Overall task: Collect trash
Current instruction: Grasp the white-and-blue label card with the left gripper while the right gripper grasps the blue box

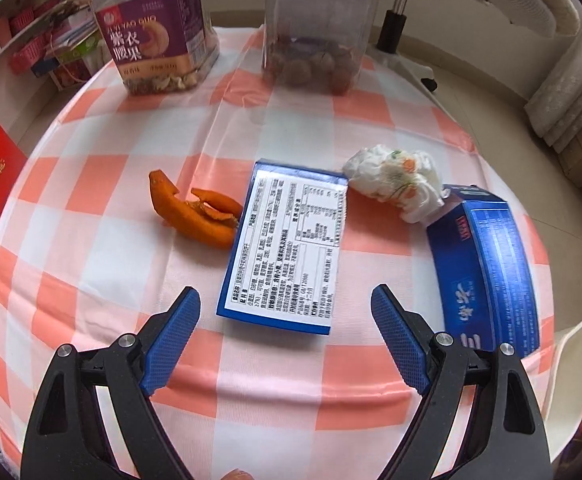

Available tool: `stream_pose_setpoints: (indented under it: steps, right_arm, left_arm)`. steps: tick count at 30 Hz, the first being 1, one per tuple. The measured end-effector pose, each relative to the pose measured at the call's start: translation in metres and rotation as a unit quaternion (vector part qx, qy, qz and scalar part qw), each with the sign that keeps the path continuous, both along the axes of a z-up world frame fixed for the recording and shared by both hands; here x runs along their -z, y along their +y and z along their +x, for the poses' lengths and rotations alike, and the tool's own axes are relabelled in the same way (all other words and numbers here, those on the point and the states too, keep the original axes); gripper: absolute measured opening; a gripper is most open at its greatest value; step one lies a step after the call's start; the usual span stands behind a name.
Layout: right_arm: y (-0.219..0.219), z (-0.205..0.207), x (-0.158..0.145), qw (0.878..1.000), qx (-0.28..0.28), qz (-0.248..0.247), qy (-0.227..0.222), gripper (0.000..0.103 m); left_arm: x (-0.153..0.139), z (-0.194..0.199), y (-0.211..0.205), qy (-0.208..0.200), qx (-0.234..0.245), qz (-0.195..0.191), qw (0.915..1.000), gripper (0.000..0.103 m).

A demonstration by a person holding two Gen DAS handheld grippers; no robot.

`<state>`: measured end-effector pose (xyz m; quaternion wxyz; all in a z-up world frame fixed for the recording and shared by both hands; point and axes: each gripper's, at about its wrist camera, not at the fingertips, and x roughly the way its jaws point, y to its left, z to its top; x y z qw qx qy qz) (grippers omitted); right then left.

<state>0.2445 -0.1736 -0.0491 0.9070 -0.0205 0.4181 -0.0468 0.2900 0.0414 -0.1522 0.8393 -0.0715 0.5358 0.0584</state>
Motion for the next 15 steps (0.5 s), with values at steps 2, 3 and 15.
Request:
stream_pose_setpoints:
  steps: [2, 3, 15]
  right_arm:
    - [0.005, 0.008, 0.008, 1.000, -0.009, 0.012, 0.017, 0.096]
    - [0.008, 0.012, 0.012, 0.999, -0.014, 0.018, 0.026, 0.096]
    - [0.044, 0.049, 0.066, 0.993, -0.043, 0.033, 0.102, 0.096]
  left_arm:
    - [0.008, 0.003, 0.003, 0.001, -0.004, -0.004, 1.0000, 0.085]
    - [0.009, 0.004, 0.004, -0.006, -0.003, -0.002, 1.0000, 0.085]
    - [-0.028, -0.020, 0.017, -0.060, 0.034, 0.014, 0.9975, 0.057]
